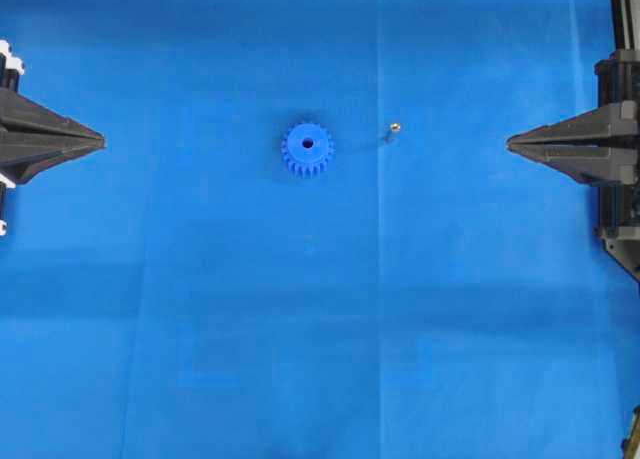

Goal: Insert the shaft placed at a random location into the center hole of the small gear at another random location.
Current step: 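Move the open right gripper left toward the upright silver shaft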

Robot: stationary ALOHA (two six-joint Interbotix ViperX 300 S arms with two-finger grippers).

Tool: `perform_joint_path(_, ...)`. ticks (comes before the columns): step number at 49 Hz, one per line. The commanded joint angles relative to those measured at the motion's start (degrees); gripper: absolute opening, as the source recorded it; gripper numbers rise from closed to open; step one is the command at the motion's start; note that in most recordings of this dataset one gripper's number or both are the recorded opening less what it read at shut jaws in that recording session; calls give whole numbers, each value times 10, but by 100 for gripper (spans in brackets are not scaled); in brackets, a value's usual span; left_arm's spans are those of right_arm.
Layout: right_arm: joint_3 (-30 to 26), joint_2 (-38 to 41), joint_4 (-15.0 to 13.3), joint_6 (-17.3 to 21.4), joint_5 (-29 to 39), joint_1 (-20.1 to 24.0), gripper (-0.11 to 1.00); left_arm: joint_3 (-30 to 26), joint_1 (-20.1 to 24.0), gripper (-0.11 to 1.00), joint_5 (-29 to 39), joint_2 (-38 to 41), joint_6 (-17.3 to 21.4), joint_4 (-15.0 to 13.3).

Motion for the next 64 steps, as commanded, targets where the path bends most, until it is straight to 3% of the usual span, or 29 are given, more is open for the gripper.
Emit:
perform_joint_path(1, -11, 4, 0, 0, -1, -1, 0, -11, 2, 0, 4, 2, -6, 2)
perform_joint_path(7, -18, 5, 0, -3, 7, -3, -6, -11, 2, 0, 8, -2, -7, 2)
perform_joint_path(24, -11, 42, 0, 1, 11, -53, -4, -11, 2, 0, 10, -3, -6, 1)
perform_joint_path(31, -5, 93, 9, 4, 1, -82, 16, -11, 2, 0, 10, -3, -6, 2)
perform_joint_path(43, 2, 211, 16, 4, -72, -100, 85, -11, 1, 0, 7, -4, -6, 2)
perform_joint_path(49, 4, 285, 31, 4, -126, -110, 79, -11, 1, 0, 6, -4, -6, 2)
perform_joint_path(64, -11, 464, 83, 4, -233, -114, 81, -10, 1, 0, 9, -11, -6, 2)
